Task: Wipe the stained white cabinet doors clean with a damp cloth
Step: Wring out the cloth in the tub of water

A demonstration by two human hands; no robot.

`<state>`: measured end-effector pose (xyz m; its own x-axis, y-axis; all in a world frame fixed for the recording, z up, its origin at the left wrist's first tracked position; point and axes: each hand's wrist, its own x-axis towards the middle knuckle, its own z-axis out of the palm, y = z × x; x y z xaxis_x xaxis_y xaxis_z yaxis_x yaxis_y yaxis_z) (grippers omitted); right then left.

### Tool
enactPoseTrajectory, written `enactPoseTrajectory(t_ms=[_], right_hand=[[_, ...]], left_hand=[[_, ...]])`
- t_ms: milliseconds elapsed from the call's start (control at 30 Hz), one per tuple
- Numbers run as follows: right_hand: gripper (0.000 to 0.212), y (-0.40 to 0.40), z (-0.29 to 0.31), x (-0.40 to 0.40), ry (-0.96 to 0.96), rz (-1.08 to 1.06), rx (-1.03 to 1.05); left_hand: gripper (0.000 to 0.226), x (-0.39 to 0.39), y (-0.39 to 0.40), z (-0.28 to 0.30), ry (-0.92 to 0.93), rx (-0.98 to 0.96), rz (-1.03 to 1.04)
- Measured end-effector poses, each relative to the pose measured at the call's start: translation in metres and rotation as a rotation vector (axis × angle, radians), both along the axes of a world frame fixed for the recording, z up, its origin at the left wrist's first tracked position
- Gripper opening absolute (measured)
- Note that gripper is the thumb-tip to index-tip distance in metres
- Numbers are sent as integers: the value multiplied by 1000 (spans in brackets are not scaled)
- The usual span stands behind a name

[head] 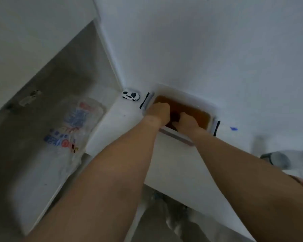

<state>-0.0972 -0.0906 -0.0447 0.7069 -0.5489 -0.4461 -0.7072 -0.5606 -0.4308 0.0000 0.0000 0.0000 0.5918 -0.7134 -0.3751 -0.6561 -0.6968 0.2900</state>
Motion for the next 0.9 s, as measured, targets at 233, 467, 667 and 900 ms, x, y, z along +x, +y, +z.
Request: enactPoseTrajectory(t_ms=[233,467,667,900], right_hand=[[42,-14,-28,26,176,39,27],[14,-59,-19,6,-269,-153,87],[18,-72,-26,-6,2,23,-189],[26,-47,-48,6,52,237,-60]], left_hand=[[28,21,-22,-47,124,117,-158],[38,24,-41,-61,244,-15,-198],[21,25,-48,-44,-28,77,-172],[63,12,-44,-56,52,136,-257]])
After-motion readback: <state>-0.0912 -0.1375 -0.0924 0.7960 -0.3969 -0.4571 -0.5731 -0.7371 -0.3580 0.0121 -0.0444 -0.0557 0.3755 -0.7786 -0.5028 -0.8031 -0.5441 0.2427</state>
